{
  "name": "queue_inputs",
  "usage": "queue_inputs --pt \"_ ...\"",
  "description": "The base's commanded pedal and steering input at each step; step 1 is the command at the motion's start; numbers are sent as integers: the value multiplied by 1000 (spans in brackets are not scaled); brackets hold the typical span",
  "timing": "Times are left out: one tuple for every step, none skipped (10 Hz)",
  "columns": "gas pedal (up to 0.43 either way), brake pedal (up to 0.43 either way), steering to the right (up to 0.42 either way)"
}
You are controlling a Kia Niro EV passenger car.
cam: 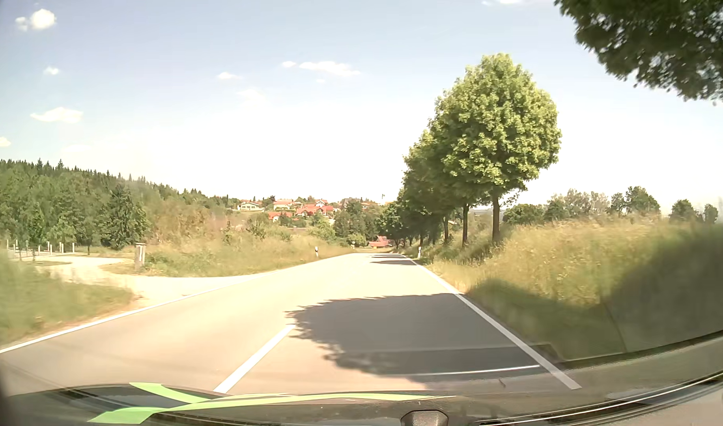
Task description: Follow the waypoints while adhering to traffic rules and regulations
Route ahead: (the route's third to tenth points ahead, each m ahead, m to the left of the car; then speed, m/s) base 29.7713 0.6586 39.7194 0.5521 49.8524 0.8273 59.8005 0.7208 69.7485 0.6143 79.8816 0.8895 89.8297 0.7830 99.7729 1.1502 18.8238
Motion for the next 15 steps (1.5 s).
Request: queue_inputs --pt "47 0 3" --pt "8 0 3" --pt "0 0 3" --pt "0 0 3" --pt "0 0 3" --pt "0 0 3" --pt "0 0 2" --pt "0 0 2" --pt "0 0 2" --pt "0 0 1" --pt "0 0 1" --pt "0 0 0" --pt "0 0 0" --pt "0 0 0" --pt "0 0 0"
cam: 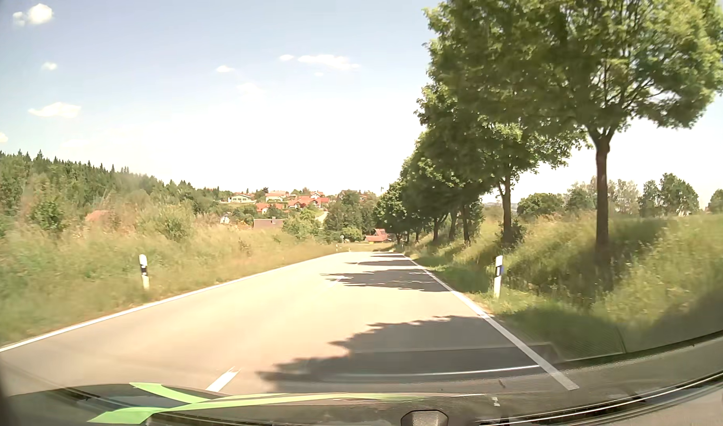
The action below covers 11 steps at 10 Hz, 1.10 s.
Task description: Follow the waypoints while adhering to traffic rules and regulations
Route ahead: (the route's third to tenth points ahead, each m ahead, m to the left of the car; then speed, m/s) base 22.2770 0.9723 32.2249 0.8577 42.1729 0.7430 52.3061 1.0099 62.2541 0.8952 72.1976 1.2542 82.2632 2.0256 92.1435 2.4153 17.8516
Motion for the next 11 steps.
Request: queue_inputs --pt "0 0 0" --pt "0 0 0" --pt "0 0 0" --pt "0 0 0" --pt "0 0 0" --pt "0 0 0" --pt "0 0 0" --pt "0 0 0" --pt "0 0 0" --pt "0 0 0" --pt "0 0 0"
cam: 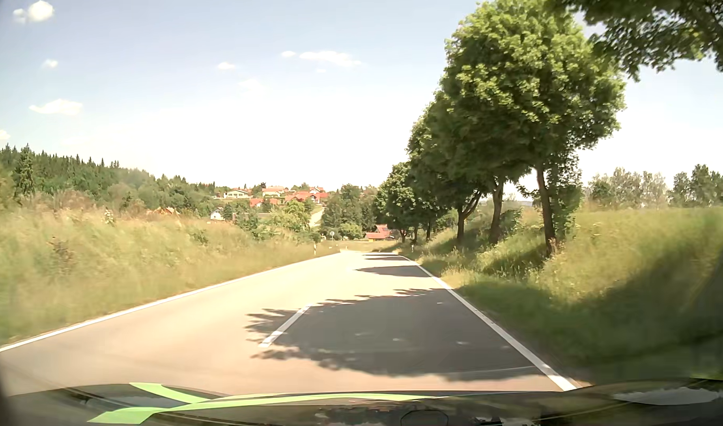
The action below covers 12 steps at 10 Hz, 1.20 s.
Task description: Follow the waypoints while adhering to traffic rules and regulations
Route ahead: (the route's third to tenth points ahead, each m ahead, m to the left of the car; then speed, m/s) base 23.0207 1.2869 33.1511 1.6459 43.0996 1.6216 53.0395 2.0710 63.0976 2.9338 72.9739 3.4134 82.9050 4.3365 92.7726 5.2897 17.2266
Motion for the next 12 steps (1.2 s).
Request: queue_inputs --pt "0 0 0" --pt "0 0 0" --pt "0 0 0" --pt "0 0 0" --pt "0 0 0" --pt "0 0 0" --pt "0 0 0" --pt "0 0 0" --pt "0 0 0" --pt "0 0 0" --pt "0 0 0" --pt "0 0 0"
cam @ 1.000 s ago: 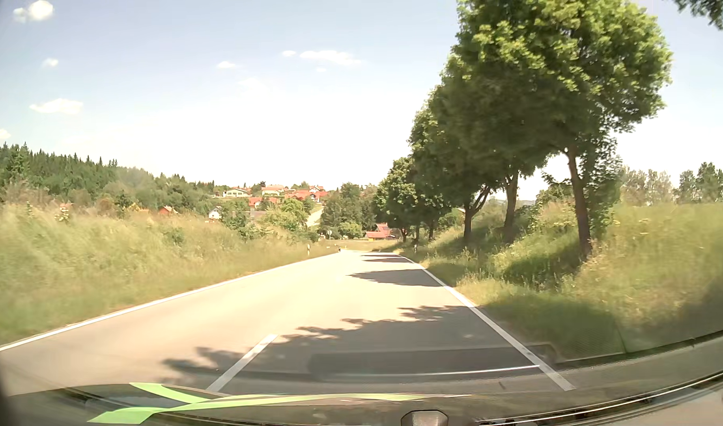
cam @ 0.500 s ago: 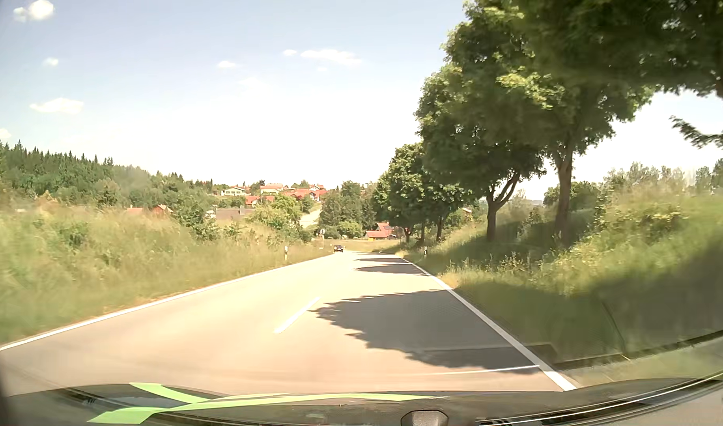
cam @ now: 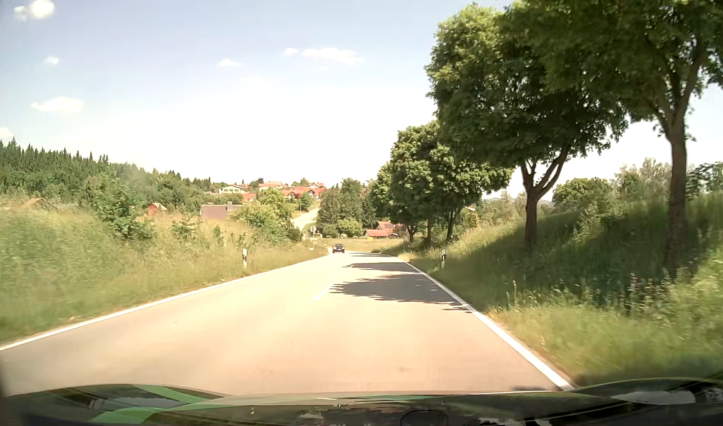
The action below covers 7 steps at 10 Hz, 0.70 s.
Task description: Follow the waypoints while adhering to traffic rules and regulations
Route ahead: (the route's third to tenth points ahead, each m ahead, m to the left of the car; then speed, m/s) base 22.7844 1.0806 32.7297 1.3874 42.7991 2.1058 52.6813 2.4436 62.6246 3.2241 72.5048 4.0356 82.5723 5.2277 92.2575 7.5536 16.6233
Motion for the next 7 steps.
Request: queue_inputs --pt "0 0 0" --pt "0 0 0" --pt "0 0 0" --pt "28 0 0" --pt "87 0 0" --pt "87 0 -1" --pt "87 0 -1"
